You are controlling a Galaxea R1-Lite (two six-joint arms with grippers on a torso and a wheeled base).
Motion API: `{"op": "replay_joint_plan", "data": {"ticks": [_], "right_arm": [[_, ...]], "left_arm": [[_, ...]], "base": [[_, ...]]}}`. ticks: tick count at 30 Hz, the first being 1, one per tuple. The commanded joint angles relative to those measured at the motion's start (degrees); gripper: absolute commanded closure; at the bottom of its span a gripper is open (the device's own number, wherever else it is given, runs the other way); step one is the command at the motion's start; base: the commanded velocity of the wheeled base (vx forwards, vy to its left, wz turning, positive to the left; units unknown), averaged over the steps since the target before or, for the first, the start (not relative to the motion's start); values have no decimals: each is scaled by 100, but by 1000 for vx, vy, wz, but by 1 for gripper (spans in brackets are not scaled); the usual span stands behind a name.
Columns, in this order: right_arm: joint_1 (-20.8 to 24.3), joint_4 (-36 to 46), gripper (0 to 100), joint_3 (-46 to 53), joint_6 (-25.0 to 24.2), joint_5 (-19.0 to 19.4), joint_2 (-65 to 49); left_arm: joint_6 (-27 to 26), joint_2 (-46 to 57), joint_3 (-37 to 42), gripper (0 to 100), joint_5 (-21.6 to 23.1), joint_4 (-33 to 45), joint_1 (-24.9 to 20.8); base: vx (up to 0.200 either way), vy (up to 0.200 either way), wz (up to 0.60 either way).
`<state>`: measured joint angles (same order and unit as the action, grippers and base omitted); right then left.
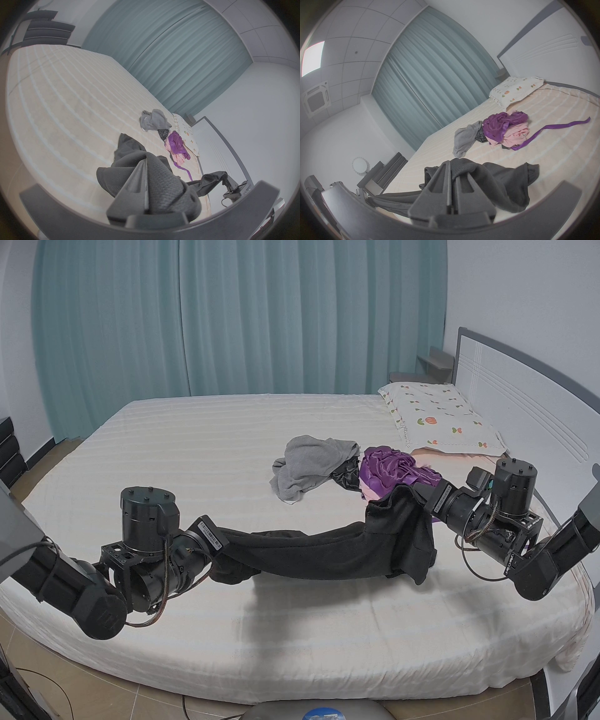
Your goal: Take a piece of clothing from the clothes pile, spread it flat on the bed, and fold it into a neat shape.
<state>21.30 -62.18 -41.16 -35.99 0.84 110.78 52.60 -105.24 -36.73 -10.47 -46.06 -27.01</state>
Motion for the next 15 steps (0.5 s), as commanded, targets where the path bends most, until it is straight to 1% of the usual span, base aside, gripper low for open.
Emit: {"op": "replay_joint_plan", "data": {"ticks": [1, 3, 5, 15], "right_arm": [[24, -22, 100, -50, 83, -14, -47], [32, -57, 100, -42, 101, -58, -47], [112, -57, 100, -59, 101, -198, -100], [112, 5, 100, -270, 118, -190, -206]], "left_arm": [[-13, 267, -1, 100, 1, 88, 38], [-13, 311, -10, 100, 1, 106, 38], [-13, 364, -1, 100, 1, 123, 38], [-22, 382, -10, 100, -8, 114, 109]], "base": [[0, 200, 0], [0, 200, 0], [0, 200, 0], [0, 200, 0]]}}
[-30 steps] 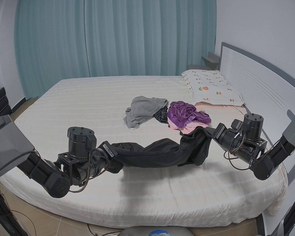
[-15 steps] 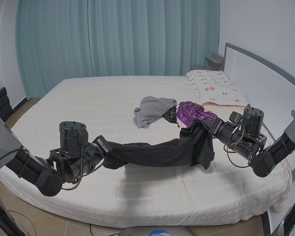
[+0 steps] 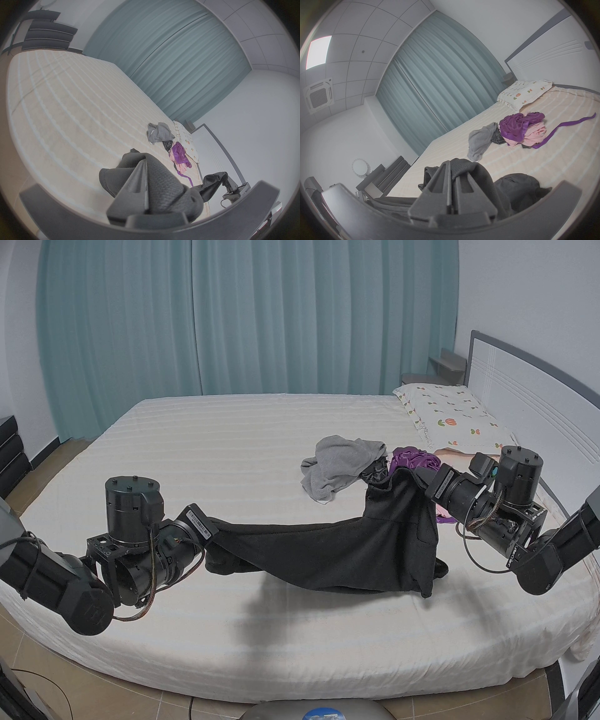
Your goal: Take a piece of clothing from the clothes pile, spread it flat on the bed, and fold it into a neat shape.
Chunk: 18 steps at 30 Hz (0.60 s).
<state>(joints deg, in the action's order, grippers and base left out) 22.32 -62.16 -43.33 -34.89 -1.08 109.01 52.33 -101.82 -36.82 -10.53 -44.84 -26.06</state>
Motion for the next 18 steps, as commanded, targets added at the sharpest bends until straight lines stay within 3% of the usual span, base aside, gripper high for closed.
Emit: {"op": "replay_joint_plan", "data": {"ticks": [1, 18], "right_arm": [[18, 2, 100, -53, 0, 3, -20], [27, -7, 100, -176, -44, 65, 121]], "left_arm": [[5, 39, -10, 100, -1, -8, 14], [-4, 48, 8, 100, -1, 10, 14]], "base": [[0, 200, 0], [0, 200, 0]]}}
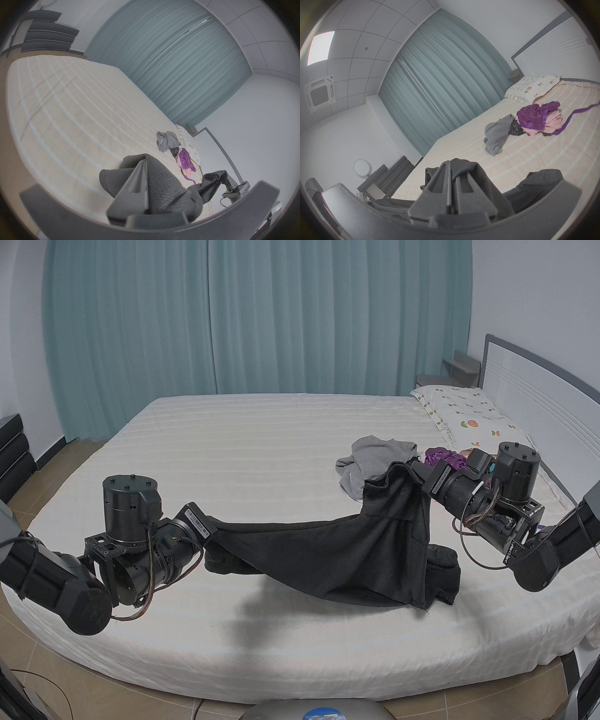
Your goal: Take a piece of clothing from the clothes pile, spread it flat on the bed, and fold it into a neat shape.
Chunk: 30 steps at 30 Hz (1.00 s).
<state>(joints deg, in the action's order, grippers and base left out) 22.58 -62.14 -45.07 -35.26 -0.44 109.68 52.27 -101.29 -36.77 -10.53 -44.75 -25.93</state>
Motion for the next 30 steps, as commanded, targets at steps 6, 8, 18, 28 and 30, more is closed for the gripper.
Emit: {"op": "replay_joint_plan", "data": {"ticks": [6, 8, 18, 28, 30], "right_arm": [[1, -9, 100, -11, -43, 0, 71], [10, -9, 100, -2, -43, 0, 71], [1, -18, 100, 130, -78, 0, 54], [-43, -71, 100, 605, -219, 9, -236], [-43, -62, 100, 763, -447, 35, -386]], "left_arm": [[2, -22, -6, 100, -1, 10, 9], [2, -40, -6, 100, -1, 2, 9], [11, -22, 29, 100, 7, 2, 9], [37, -22, 231, 100, 7, -7, 0], [37, 39, 354, 100, -1, -7, -9]], "base": [[0, 200, 0], [0, 200, 0], [0, 180, 0], [0, 0, 0], [-100, 0, 0]]}}
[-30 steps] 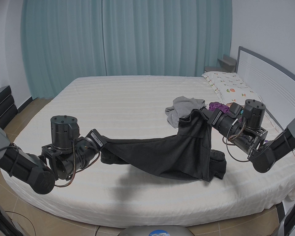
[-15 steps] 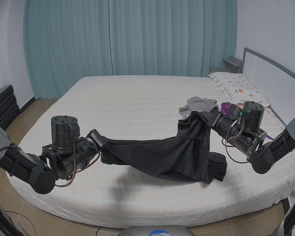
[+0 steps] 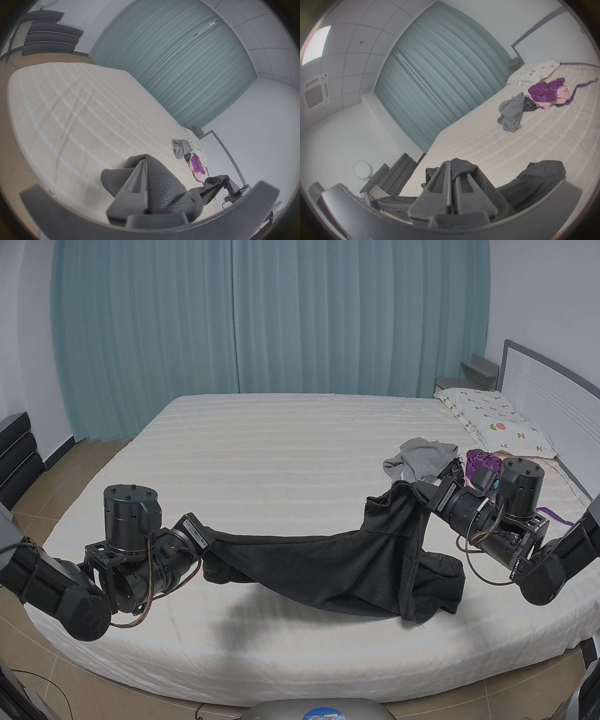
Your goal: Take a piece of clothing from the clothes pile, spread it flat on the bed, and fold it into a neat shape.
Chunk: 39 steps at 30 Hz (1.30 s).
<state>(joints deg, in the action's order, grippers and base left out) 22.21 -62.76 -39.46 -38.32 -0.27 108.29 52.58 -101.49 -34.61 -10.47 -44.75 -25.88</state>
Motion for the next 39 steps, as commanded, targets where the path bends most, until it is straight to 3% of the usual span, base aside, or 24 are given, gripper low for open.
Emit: {"op": "replay_joint_plan", "data": {"ticks": [1, 14, 20, 25, 30, 31, 34, 39], "right_arm": [[-6, 0, 100, 255, -159, 18, -291], [-50, 9, 100, 1415, -185, 0, -1600], [-59, 255, 100, 1608, -115, -70, -2840], [-77, 1363, 100, 1011, -106, -79, -4096], [-138, 1951, 100, 343, -44, -79, -4343], [-384, 2277, 100, -334, -36, -61, -4202], [-586, 2452, 100, -1055, 26, -79, -3657], [-771, 2452, 100, -1538, 43, -87, -2813]], "left_arm": [[-2, 85, 183, 100, -8, -7, -49], [-28, 1149, 833, 100, -139, 45, -145], [-63, 2142, 763, 100, -385, 652, -172], [-450, 2924, 411, 100, -412, 1232, -172], [-512, 2950, -37, 100, -412, 1628, -163], [-512, 2871, -626, 100, -377, 2085, -154], [-485, 2467, -1259, 100, -368, 2454, -101], [-468, 1869, -1689, 100, -350, 2533, -22]], "base": [[-200, 0, 0], [-200, 0, 0], [0, 0, 0], [0, 0, 0], [0, 0, 0], [0, 0, 0], [0, 0, 0], [40, 0, 0]]}}
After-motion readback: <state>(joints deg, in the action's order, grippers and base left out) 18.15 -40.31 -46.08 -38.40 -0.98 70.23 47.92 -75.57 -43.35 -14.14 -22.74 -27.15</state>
